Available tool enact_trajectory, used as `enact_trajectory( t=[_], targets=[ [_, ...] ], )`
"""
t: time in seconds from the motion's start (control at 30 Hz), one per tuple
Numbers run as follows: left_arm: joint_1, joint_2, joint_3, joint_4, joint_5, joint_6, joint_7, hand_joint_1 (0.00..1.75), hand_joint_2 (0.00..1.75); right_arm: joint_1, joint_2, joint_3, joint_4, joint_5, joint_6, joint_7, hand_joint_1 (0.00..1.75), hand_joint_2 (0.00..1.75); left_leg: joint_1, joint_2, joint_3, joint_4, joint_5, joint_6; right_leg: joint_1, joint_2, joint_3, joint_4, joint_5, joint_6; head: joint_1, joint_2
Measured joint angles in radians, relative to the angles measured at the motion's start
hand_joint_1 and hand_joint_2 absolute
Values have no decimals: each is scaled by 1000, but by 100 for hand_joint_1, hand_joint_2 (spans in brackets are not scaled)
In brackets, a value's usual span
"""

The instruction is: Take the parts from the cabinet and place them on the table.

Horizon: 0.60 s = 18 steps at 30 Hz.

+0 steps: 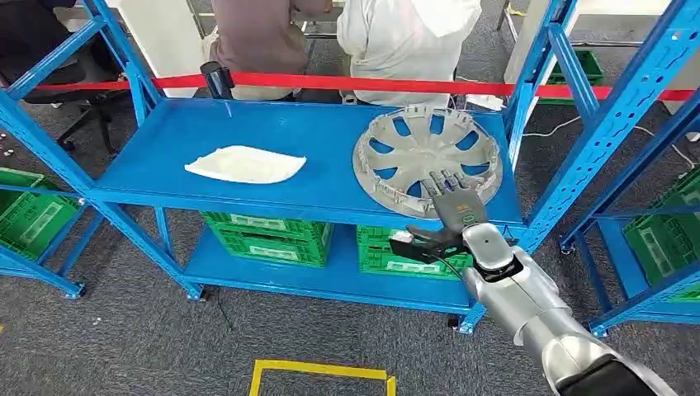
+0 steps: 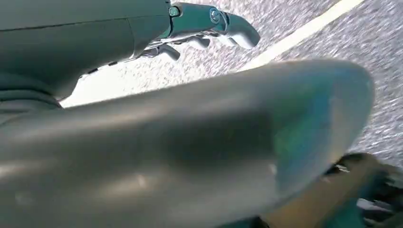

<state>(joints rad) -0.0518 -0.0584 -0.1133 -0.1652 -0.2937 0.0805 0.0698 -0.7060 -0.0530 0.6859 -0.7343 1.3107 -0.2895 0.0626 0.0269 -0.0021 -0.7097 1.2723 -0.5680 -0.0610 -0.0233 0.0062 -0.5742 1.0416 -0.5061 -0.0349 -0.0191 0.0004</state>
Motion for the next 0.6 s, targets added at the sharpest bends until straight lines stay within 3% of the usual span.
enact_trajectory(
  t=[0.03,0.07,0.1,0.17,0.2,0.23,0.33,0.4,0.43,0.5,0.53,0.57,0.6],
  targets=[
    [2,2,0,0,0,0,0,0,0,3,0,0,0,-2,-1,-3,0,0,-1,0,-37,48,-12,1,3,0,7,0,-7,-3,0,0],
    [5,2,0,0,0,0,-1,0,0,5,0,0,0,-3,-1,-3,0,0,-3,0,-52,50,2,4,5,2,16,0,-15,-3,-1,0],
    [7,3,0,0,-3,0,-2,0,0,6,0,0,0,-4,-2,-3,0,0,-5,0,-47,12,39,9,7,4,27,0,-21,-3,-1,0],
    [6,4,0,0,-10,0,-1,0,0,5,0,-2,-1,-6,-3,-2,0,0,-11,0,9,-155,158,26,9,6,54,0,-39,1,-1,0],
    [6,5,0,0,-10,0,-1,0,0,7,0,-2,-2,-6,-5,0,0,0,-17,0,28,-223,196,37,7,6,55,-3,-49,4,-1,0],
    [4,7,0,1,-11,0,-2,0,0,7,0,-2,-2,-7,-5,0,0,0,-24,1,25,-221,152,39,10,7,62,-2,-53,11,2,0],
    [1,8,0,-1,-12,-1,-6,0,0,12,0,-3,-3,-8,-7,0,0,0,-29,-3,35,-234,166,50,7,8,62,-13,-59,31,-3,0],
    [-1,6,0,-3,-12,-1,-8,0,0,11,0,-7,-10,-8,-9,1,0,0,-18,0,57,-257,166,61,9,3,62,6,-77,40,1,0],
    [-3,7,0,-3,-13,-1,-8,0,0,8,0,-9,-10,-8,-9,3,0,0,-18,0,63,-260,162,67,10,1,34,57,-100,42,2,0],
    [-7,7,0,-3,-13,-1,-9,0,0,11,-1,-10,-10,-8,-8,6,0,0,-18,0,69,-259,153,75,9,0,-59,211,-155,48,2,0],
    [-6,7,0,-3,-13,-1,-12,0,0,17,-2,-10,-10,-8,-7,7,0,0,-18,0,71,-256,148,76,9,0,-112,281,-168,50,3,0],
    [-5,7,0,-3,-12,-1,-13,0,0,21,-2,-10,-10,-10,-7,7,0,0,-18,-1,73,-254,143,75,8,0,-136,296,-152,50,3,0],
    [-2,7,0,-3,-12,-1,-17,0,0,24,-2,-11,-10,-14,-8,6,0,0,-18,-2,77,-250,138,74,8,0,-135,265,-112,50,3,0]
  ],
)
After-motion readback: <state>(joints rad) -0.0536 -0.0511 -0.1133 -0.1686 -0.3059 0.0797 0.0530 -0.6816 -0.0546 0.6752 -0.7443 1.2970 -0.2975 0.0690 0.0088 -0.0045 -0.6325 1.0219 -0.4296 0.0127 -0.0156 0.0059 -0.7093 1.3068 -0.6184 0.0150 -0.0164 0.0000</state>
